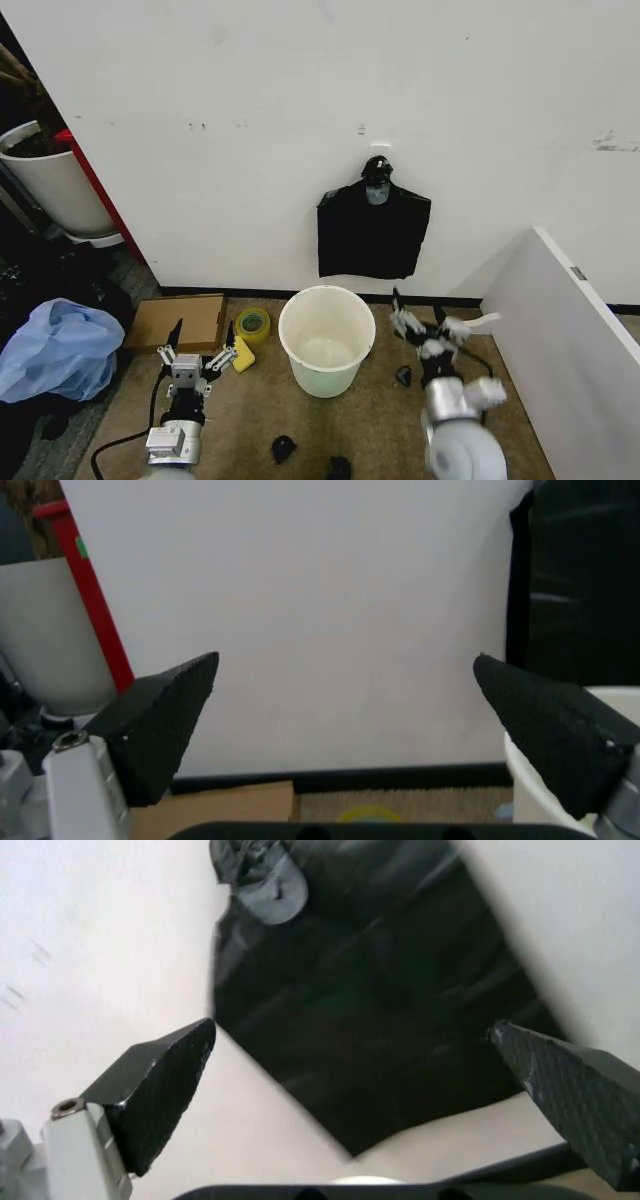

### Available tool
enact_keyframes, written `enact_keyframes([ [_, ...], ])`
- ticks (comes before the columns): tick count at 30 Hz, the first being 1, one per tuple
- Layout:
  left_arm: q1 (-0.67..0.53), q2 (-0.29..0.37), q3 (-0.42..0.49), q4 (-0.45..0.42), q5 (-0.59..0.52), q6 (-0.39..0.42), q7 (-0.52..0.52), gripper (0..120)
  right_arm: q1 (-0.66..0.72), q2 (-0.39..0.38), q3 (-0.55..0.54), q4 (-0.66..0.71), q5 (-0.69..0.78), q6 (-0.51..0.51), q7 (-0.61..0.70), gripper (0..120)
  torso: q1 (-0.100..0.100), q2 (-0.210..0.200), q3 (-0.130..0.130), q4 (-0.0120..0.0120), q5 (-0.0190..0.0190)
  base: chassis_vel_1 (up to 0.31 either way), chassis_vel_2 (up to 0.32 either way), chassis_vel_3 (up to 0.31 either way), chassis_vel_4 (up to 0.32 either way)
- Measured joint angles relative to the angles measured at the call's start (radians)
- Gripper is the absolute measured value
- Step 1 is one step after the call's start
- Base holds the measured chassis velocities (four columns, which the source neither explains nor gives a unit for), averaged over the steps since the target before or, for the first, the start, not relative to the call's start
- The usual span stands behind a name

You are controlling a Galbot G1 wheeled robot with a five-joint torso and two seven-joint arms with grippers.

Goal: Place the garbage bag over the trash bin.

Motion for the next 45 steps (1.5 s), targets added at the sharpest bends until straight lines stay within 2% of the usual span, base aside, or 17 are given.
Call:
enact_keyframes([
  [2,0.006,0.000,-0.014,-0.003,0.000,-0.005,0.007,100,0.104,-0.008,-0.002,-0.040,0.196,-0.050,-0.019,100,0.000,0.000,0.000,0.0000,-0.0002,0.000,0.000,0.000,0.000],
  [3,0.006,0.000,-0.014,-0.003,0.000,-0.005,0.007,100,0.104,-0.008,-0.002,-0.040,0.196,-0.050,-0.019,100,0.000,0.000,0.000,0.0000,-0.0002,0.000,0.000,0.000,0.000],
  [5,0.007,0.000,-0.018,-0.008,-0.009,-0.004,0.011,100,0.164,-0.004,-0.002,-0.069,0.295,-0.074,-0.022,100,0.000,0.000,0.000,-0.0002,-0.0003,0.000,0.000,0.000,0.000],
  [6,0.007,0.001,-0.019,-0.016,-0.030,0.002,0.015,100,0.243,0.012,0.000,-0.118,0.393,-0.099,-0.027,100,0.000,0.000,0.000,-0.0001,-0.0002,0.000,0.000,0.000,0.000],
  [9,0.012,0.006,-0.018,-0.026,-0.031,0.004,0.028,100,0.353,0.059,0.009,-0.224,0.497,-0.109,-0.040,100,0.000,0.000,0.000,-0.0002,-0.0002,0.000,0.000,0.000,0.000],
  [14,0.026,0.004,-0.006,-0.028,-0.014,0.004,0.035,100,0.459,0.102,0.024,-0.347,0.519,-0.112,-0.072,100,0.000,0.000,0.000,-0.0002,-0.0003,0.000,0.000,0.000,0.000],
  [19,0.035,0.000,0.002,-0.045,-0.084,0.027,0.035,100,0.560,0.130,0.039,-0.478,0.496,-0.109,-0.114,100,0.000,0.000,0.000,-0.0002,0.0000,0.000,0.000,0.000,0.000],
  [24,0.033,-0.009,-0.009,-0.051,-0.095,0.038,0.012,100,0.616,0.151,0.053,-0.544,0.487,-0.106,-0.132,100,0.000,0.000,0.000,-0.0003,0.0000,0.000,0.000,0.000,0.000],
  [28,0.031,-0.016,-0.015,-0.055,-0.107,0.046,0.001,100,0.628,0.163,0.056,-0.547,0.485,-0.101,-0.137,95,0.000,0.000,0.000,-0.0002,-0.0002,0.000,0.000,0.000,0.000],
  [33,0.037,-0.028,-0.008,-0.053,-0.108,0.049,-0.004,100,0.616,0.176,0.061,-0.532,0.479,-0.093,-0.145,72,0.000,0.000,0.000,-0.0003,0.0000,0.000,0.000,0.000,0.000],
  [34,0.037,-0.028,-0.008,-0.053,-0.108,0.049,-0.004,100,0.616,0.176,0.061,-0.532,0.479,-0.093,-0.145,72,0.000,0.000,0.000,-0.0003,0.0000,0.000,0.000,0.000,0.000],
  [38,0.034,-0.033,-0.001,-0.041,-0.105,0.049,-0.007,100,0.604,0.190,0.073,-0.532,0.466,-0.090,-0.145,59,0.000,0.000,0.000,-0.0004,-0.0001,0.000,0.000,0.000,0.000],
  [42,0.028,-0.033,0.001,-0.036,-0.102,0.049,-0.008,100,0.601,0.194,0.073,-0.532,0.449,-0.087,-0.145,39,0.000,0.000,0.000,-0.0003,-0.0001,0.000,0.000,0.000,0.000],
  [43,0.028,-0.033,0.001,-0.036,-0.102,0.049,-0.008,100,0.601,0.194,0.073,-0.532,0.449,-0.087,-0.145,39,0.000,0.000,0.000,-0.0003,-0.0001,0.000,0.000,0.000,0.000],
  [45,0.028,-0.034,0.001,-0.036,-0.101,0.049,-0.008,100,0.600,0.194,0.073,-0.533,0.443,-0.085,-0.145,31,0.000,0.000,0.000,-0.0004,-0.0001,0.000,0.000,0.000,0.000],
])
